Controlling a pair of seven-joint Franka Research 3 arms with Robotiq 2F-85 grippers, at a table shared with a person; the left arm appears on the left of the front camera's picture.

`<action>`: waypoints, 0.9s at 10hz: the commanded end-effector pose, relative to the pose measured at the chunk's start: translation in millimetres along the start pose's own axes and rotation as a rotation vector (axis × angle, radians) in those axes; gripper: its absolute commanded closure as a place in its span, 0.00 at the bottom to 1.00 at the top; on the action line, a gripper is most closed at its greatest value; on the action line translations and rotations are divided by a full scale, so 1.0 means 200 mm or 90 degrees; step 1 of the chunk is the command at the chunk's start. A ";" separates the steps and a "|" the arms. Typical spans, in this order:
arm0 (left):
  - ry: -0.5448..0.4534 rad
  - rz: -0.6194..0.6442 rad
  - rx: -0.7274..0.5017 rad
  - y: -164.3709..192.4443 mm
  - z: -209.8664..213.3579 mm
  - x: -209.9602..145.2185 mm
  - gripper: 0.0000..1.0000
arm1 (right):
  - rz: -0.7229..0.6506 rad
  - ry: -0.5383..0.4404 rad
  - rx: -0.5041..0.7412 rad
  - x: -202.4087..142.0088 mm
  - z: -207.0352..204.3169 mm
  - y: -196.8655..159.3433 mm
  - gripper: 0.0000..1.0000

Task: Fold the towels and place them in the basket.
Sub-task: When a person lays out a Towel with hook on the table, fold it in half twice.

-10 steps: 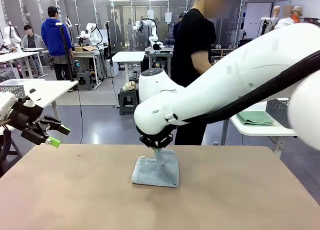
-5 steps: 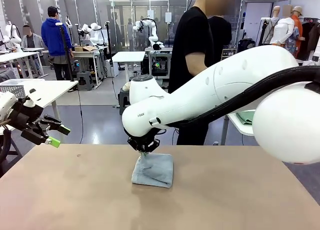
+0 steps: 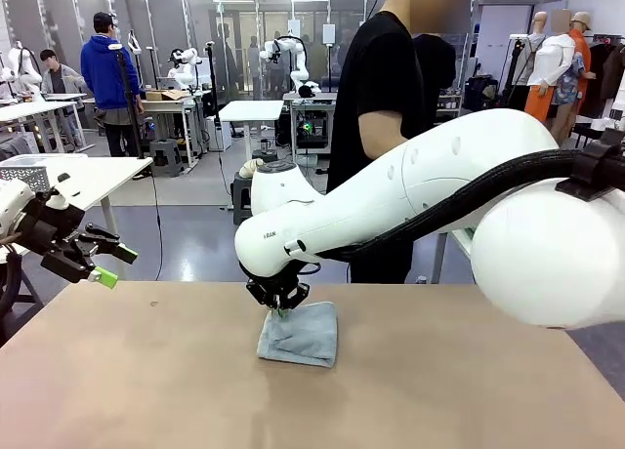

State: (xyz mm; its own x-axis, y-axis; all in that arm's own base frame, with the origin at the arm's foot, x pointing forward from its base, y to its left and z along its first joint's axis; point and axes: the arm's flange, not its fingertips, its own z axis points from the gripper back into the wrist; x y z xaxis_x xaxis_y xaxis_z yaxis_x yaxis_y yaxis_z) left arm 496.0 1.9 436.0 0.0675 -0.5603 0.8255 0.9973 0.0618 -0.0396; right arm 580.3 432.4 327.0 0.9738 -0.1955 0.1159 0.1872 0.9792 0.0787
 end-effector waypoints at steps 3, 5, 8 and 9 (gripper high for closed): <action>0.003 -0.001 0.000 0.00 0.01 0.00 0.00 | -0.009 -0.011 0.036 -0.04 0.09 -0.01 0.38; 0.003 -0.001 0.000 0.00 0.01 0.00 0.00 | 0.014 -0.001 0.060 -0.08 0.19 -0.13 0.18; 0.003 -0.001 0.000 0.00 0.01 0.00 0.00 | 0.046 0.010 0.082 -0.14 0.29 -0.50 0.00; 0.003 -0.001 0.000 0.00 0.01 0.00 0.00 | 0.078 0.014 0.086 -0.15 0.26 -0.60 0.00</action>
State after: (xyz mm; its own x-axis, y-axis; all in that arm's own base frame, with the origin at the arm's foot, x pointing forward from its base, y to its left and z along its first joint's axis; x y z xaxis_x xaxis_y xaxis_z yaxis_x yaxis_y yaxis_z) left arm 496.0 2.2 436.0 0.0679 -0.5603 0.8255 0.9973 0.0623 -0.0398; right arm 541.7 345.3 377.5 0.9844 -0.1301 0.1184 0.1098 0.9802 0.1648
